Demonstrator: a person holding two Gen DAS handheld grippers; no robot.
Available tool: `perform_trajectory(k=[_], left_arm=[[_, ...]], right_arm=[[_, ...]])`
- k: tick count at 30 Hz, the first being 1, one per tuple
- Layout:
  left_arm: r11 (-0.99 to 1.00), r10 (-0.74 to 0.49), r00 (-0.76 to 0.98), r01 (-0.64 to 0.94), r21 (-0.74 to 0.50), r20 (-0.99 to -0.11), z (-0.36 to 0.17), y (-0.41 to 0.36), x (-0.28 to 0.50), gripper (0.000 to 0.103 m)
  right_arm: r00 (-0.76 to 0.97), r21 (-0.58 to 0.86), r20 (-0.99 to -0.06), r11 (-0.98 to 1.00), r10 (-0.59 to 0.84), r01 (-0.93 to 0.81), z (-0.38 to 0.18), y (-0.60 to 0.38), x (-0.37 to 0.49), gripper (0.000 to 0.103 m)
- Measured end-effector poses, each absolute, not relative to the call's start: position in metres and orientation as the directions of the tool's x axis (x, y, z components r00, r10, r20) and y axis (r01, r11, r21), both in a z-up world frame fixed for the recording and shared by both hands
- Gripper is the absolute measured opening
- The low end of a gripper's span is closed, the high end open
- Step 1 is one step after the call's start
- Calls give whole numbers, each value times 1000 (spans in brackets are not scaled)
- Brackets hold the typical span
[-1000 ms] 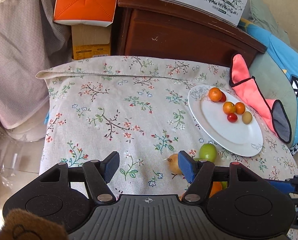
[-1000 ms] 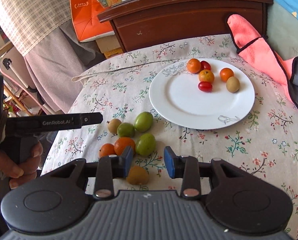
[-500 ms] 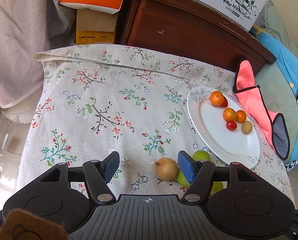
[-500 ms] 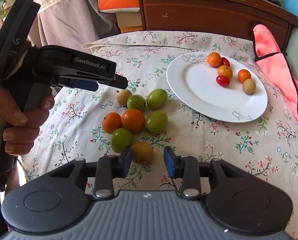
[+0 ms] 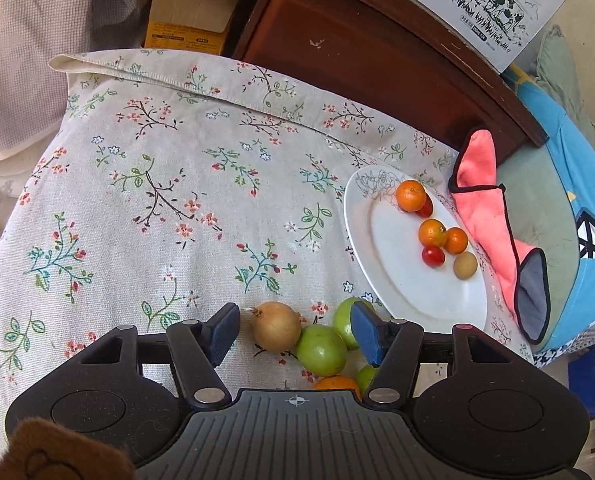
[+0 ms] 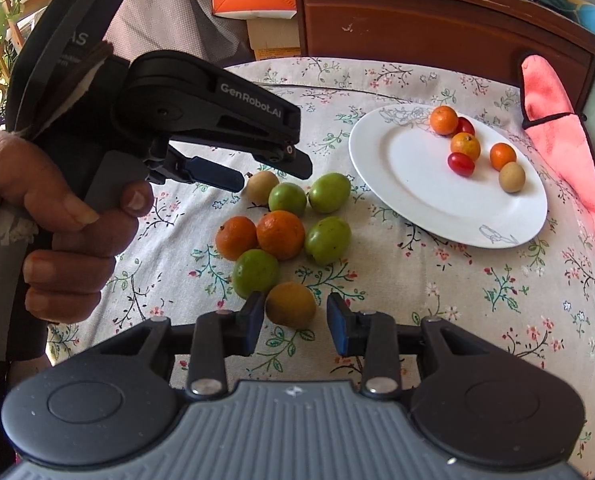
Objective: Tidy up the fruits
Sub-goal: 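Grasp a brown kiwi with the left gripper while the right gripper grasps another kiwi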
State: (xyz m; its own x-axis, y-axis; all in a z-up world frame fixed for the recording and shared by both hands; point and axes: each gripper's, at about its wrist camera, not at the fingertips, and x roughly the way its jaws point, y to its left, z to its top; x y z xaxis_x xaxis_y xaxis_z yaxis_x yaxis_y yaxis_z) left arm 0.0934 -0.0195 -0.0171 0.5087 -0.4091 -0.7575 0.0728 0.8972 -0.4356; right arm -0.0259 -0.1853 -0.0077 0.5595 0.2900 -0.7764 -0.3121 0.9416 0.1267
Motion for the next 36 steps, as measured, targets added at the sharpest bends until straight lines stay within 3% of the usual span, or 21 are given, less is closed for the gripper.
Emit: perform_trajectory(k=[4, 12, 20, 25, 29, 32, 36], left_arm=[[901, -399, 519, 72, -427, -756, -19, -23, 94, 59], [908, -385, 528, 70, -412, -757, -19, -23, 95, 42], [913, -377, 535, 79, -399, -756, -20, -25, 94, 42], [913, -372, 558, 79, -399, -742, -17, -21, 94, 18], [915, -370, 576, 91, -393, -728, -12, -18, 93, 13], [917, -371, 558, 92, -389, -743, -14, -19, 95, 13], [911, -373, 556, 70, -406, -743, -15, -18, 95, 22]], right_arm=[[551, 134, -781, 940, 295, -314, -10, -184, -26, 36], [557, 135, -779, 945, 288, -299, -12, -185, -24, 33], [557, 126, -781, 946, 281, -300, -11, -183, -24, 29], [557, 130, -781, 946, 282, -297, -11, -183, -24, 29], [558, 133, -780, 946, 284, -296, -11, -183, -24, 29], [558, 134, -779, 946, 284, -295, -11, -183, -25, 29], [555, 140, -782, 947, 284, -288, -11, -184, -23, 29]])
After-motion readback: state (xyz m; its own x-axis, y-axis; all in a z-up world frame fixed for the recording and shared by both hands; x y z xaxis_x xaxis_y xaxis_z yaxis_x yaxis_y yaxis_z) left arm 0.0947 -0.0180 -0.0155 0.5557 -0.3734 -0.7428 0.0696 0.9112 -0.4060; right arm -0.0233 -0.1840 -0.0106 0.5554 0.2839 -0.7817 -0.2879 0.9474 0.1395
